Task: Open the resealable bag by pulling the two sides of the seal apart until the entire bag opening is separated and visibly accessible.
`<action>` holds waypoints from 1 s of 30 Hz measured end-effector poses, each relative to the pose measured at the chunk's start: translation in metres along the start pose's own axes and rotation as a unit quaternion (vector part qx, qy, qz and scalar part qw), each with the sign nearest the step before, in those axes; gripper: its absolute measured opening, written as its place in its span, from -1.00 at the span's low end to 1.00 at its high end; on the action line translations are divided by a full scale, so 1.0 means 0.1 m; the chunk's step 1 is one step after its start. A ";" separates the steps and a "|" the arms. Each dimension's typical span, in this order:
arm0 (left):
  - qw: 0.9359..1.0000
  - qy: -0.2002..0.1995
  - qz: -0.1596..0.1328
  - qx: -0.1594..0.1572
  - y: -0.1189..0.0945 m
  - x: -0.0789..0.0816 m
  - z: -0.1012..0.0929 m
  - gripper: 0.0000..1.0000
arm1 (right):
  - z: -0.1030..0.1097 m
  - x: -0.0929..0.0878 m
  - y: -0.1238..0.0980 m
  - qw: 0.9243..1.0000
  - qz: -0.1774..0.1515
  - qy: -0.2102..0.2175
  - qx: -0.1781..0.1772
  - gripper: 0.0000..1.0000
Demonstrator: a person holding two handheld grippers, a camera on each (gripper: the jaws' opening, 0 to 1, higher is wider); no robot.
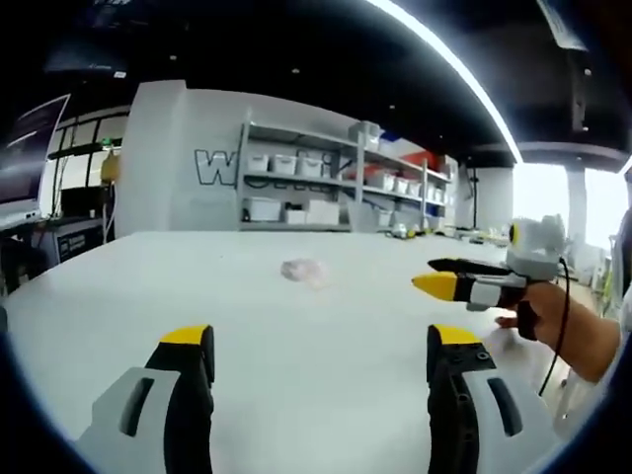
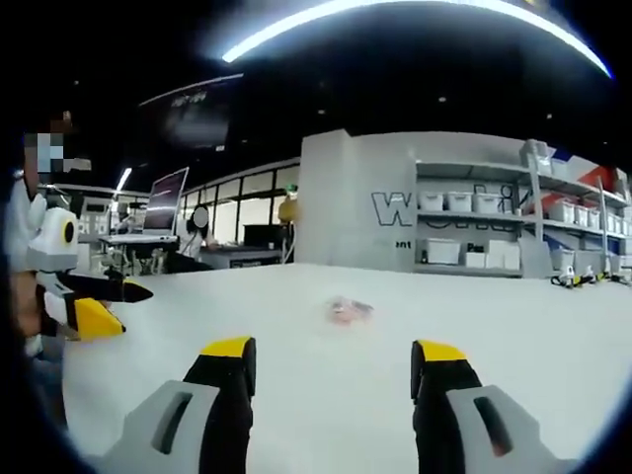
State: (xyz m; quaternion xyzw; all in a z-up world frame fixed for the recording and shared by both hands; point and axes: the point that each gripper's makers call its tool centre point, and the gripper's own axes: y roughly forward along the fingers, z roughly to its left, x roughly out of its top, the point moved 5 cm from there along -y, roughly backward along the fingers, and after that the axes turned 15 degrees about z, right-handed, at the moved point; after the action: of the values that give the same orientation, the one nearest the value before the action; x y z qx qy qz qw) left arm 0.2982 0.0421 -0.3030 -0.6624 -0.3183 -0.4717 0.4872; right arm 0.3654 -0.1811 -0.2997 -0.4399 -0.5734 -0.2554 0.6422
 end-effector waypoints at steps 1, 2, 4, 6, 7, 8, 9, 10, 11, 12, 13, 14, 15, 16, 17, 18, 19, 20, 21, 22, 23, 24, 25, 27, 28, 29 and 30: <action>1.000 -0.001 -0.004 0.007 -0.01 0.01 0.02 0.85 | -0.01 0.00 -0.01 1.000 0.001 0.000 -0.002 0.29; 1.000 -0.006 -0.014 0.017 -0.02 0.02 0.04 0.89 | -0.02 -0.01 -0.02 1.000 0.003 0.000 -0.008 0.32; 0.998 -0.020 -0.035 0.039 -0.06 0.06 0.10 0.99 | -0.05 -0.03 -0.04 1.000 0.008 0.007 -0.018 0.45; 0.997 -0.026 -0.042 0.051 -0.08 0.07 0.13 0.99 | -0.09 -0.07 -0.05 0.999 0.022 0.009 -0.031 0.69; 0.997 -0.028 -0.041 0.052 -0.08 0.07 0.15 0.99 | -0.12 -0.08 -0.05 0.999 0.024 0.008 -0.040 0.75; 0.997 -0.032 -0.041 0.056 -0.08 0.06 0.17 0.99 | -0.13 -0.09 -0.06 0.999 0.025 0.009 -0.045 0.80; 0.997 -0.033 -0.041 0.057 -0.08 0.06 0.17 0.99 | -0.14 -0.10 -0.07 0.999 0.024 0.010 -0.048 0.88; 0.997 -0.033 -0.039 0.060 -0.08 0.05 0.18 0.99 | -0.15 -0.11 -0.08 0.998 0.024 0.010 -0.049 0.94; 0.997 -0.033 -0.039 0.062 -0.08 0.05 0.18 0.99 | -0.16 -0.13 -0.08 0.998 0.026 0.012 -0.052 0.99; 0.997 -0.032 -0.038 0.063 -0.07 0.04 0.18 0.99 | -0.16 -0.15 -0.09 0.998 0.031 0.013 -0.053 0.99; 0.997 -0.030 -0.036 0.065 -0.07 0.03 0.19 0.99 | -0.15 -0.17 -0.09 0.998 0.032 0.014 -0.054 0.99; 0.997 -0.028 -0.036 0.066 -0.06 0.03 0.19 0.99 | -0.15 -0.20 -0.09 0.998 0.031 0.014 -0.055 0.99; 0.997 -0.026 -0.034 0.068 -0.06 0.02 0.19 0.99 | -0.15 -0.20 -0.09 0.998 0.033 0.013 -0.056 0.99; 0.997 -0.025 -0.033 0.070 -0.06 0.02 0.20 0.99 | -0.15 -0.21 -0.10 0.998 0.035 0.013 -0.057 0.99; 0.997 -0.023 -0.032 0.072 -0.06 0.02 0.20 0.99 | -0.15 -0.20 -0.10 0.998 0.028 0.014 -0.058 0.99; 0.997 -0.022 -0.033 0.072 -0.06 0.02 0.20 0.99 | -0.15 -0.18 -0.10 0.998 0.020 0.013 -0.057 0.99; 0.996 -0.021 -0.033 0.074 -0.06 0.02 0.20 0.99 | -0.15 -0.17 -0.11 0.998 0.017 0.013 -0.057 0.99; 0.996 -0.019 -0.033 0.075 -0.06 0.02 0.20 0.99 | -0.15 -0.17 -0.11 0.998 0.017 0.013 -0.058 0.99; 0.996 -0.018 -0.032 0.076 -0.06 0.02 0.20 0.99 | -0.15 -0.18 -0.11 0.998 0.019 0.012 -0.059 0.99; 0.996 -0.018 -0.030 0.076 -0.06 0.01 0.20 0.99 | -0.15 -0.18 -0.11 0.998 0.020 0.013 -0.058 0.99; 0.996 -0.017 -0.030 0.077 -0.06 0.01 0.20 0.99 | -0.14 -0.18 -0.10 0.998 0.019 0.014 -0.056 0.99; 0.996 -0.015 -0.031 0.077 -0.07 0.01 0.20 0.99 | -0.14 -0.18 -0.11 0.998 0.017 0.013 -0.056 0.99; 0.996 -0.015 -0.031 0.078 -0.08 0.02 0.20 0.99 | -0.14 -0.17 -0.11 0.998 0.015 0.009 -0.056 0.99; 0.996 -0.017 -0.031 0.078 -0.08 0.02 0.20 0.99 | -0.13 -0.17 -0.10 0.998 0.014 0.005 -0.056 0.99; 0.996 -0.018 -0.031 0.079 -0.09 0.02 0.20 0.99 | -0.13 -0.17 -0.10 0.998 0.018 0.004 -0.055 0.99; 0.996 -0.018 -0.032 0.079 -0.09 0.02 0.21 0.99 | -0.13 -0.18 -0.09 0.998 0.020 0.002 -0.055 0.99; 0.996 -0.018 -0.031 0.079 -0.09 0.02 0.21 0.99 | -0.13 -0.18 -0.09 0.998 0.020 0.001 -0.055 0.99</action>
State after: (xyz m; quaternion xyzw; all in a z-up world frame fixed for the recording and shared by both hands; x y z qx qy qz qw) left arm 0.2975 0.0645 -0.3001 -0.6201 -0.3839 -0.4480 0.5171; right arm 0.3607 -0.1998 -0.3136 -0.4858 -0.5487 -0.2739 0.6228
